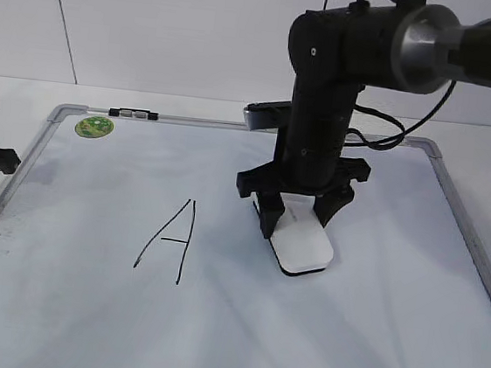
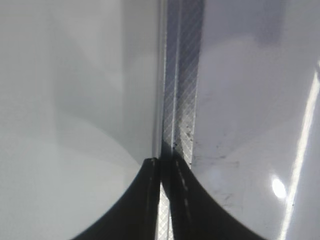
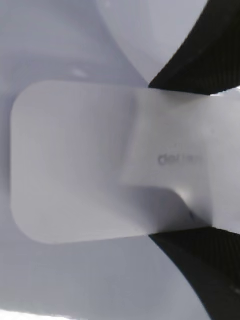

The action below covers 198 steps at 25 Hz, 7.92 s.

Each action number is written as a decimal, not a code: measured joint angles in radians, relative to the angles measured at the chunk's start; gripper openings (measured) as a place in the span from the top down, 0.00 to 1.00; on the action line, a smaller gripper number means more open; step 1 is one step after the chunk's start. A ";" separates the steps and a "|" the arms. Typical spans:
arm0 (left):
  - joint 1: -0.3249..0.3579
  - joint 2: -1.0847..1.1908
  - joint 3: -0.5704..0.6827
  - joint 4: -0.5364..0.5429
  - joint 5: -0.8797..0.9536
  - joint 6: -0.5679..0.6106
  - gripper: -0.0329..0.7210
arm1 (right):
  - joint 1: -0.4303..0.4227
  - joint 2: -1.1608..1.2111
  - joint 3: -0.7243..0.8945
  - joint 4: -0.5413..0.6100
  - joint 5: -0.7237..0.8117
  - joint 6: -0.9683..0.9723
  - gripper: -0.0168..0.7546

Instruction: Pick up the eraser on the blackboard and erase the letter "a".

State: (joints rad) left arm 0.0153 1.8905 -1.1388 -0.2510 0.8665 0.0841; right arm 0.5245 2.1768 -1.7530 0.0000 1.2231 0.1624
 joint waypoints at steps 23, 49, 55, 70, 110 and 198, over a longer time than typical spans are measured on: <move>0.000 0.000 0.000 0.000 -0.004 0.000 0.91 | -0.040 -0.227 0.008 -0.181 0.002 0.087 0.26; 0.000 0.000 0.000 0.000 -0.004 0.000 0.91 | -0.254 -0.540 0.406 -0.258 0.006 0.156 0.26; 0.000 0.000 0.000 -0.003 -0.004 0.000 0.91 | -0.293 -0.531 0.416 -0.200 0.006 0.094 0.26; 0.000 0.000 0.000 -0.006 -0.004 0.000 0.91 | -0.362 -0.374 0.416 -0.101 0.000 0.010 0.26; 0.000 0.000 0.000 -0.020 -0.006 0.002 0.91 | -0.362 -0.263 0.416 -0.115 -0.142 0.006 0.26; 0.000 -0.152 -0.123 -0.037 0.077 0.006 0.53 | -0.366 -0.250 0.249 -0.128 -0.010 0.081 0.15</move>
State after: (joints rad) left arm 0.0153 1.7387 -1.2618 -0.2879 0.9437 0.0904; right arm 0.1587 1.9268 -1.5039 -0.1279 1.2127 0.2436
